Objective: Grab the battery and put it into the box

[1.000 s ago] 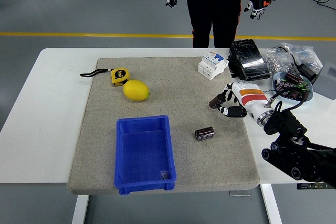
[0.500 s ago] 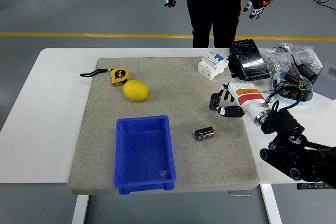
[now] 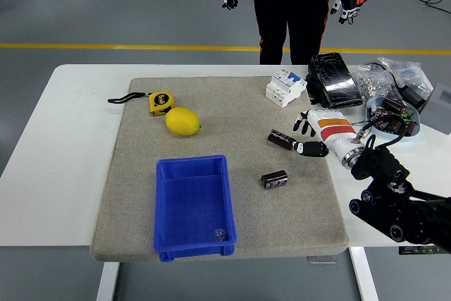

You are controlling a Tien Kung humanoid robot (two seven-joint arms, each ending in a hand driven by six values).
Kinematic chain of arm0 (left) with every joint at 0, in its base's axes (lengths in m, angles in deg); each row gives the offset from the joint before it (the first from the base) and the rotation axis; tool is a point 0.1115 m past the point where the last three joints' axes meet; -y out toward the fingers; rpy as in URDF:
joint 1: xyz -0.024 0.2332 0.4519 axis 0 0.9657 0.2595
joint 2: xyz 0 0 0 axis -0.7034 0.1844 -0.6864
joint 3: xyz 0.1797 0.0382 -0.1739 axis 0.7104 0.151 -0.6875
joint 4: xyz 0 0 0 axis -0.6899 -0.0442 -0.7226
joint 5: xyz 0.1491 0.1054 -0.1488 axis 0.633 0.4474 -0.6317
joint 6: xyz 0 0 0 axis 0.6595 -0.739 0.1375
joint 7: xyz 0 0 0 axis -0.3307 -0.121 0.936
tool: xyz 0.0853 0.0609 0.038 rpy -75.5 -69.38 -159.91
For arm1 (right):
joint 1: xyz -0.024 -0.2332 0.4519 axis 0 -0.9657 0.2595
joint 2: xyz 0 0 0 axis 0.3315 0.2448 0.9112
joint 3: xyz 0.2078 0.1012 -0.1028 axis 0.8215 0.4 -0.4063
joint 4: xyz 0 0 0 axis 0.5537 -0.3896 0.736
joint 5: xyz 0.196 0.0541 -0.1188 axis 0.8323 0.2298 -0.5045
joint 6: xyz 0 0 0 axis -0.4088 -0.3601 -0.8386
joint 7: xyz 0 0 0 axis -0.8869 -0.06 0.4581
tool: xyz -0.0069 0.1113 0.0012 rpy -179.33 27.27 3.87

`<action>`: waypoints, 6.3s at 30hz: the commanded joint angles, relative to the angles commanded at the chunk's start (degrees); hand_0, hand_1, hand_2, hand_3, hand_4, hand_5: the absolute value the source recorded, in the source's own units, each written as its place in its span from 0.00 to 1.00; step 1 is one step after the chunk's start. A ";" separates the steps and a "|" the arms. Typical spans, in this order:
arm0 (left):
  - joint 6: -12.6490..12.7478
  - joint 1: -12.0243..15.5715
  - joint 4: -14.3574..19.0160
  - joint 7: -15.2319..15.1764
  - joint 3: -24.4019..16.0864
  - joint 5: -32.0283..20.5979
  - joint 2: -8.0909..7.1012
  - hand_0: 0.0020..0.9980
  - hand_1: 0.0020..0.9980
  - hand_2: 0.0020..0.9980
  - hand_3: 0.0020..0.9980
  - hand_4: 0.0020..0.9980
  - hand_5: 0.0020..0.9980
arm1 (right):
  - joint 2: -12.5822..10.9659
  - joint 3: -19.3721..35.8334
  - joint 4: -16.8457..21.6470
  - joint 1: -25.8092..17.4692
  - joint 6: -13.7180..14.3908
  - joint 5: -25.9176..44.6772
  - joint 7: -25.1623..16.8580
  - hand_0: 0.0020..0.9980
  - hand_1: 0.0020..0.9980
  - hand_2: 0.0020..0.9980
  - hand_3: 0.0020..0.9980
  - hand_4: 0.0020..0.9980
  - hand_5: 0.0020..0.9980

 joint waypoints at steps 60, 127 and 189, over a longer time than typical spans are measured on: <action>0.00 -1.27 0.37 -0.02 0.14 1.15 0.19 0.65 0.65 0.65 0.58 0.63 0.59 | 3.57 -8.06 -2.56 1.34 -1.62 9.44 -4.05 0.57 0.63 0.70 0.60 0.85 0.37; -0.42 -0.72 0.17 0.42 -0.45 1.26 -0.29 0.65 0.65 0.65 0.58 0.63 0.58 | 3.08 -6.15 2.13 0.50 -2.26 2.86 -0.55 0.51 0.58 0.67 0.55 0.79 0.34; -0.37 -0.27 -0.40 1.15 -2.03 2.61 -1.97 0.65 0.65 0.65 0.58 0.63 0.59 | -1.50 -11.13 11.14 5.32 -12.43 -8.60 5.38 0.55 0.62 0.72 0.60 0.82 0.35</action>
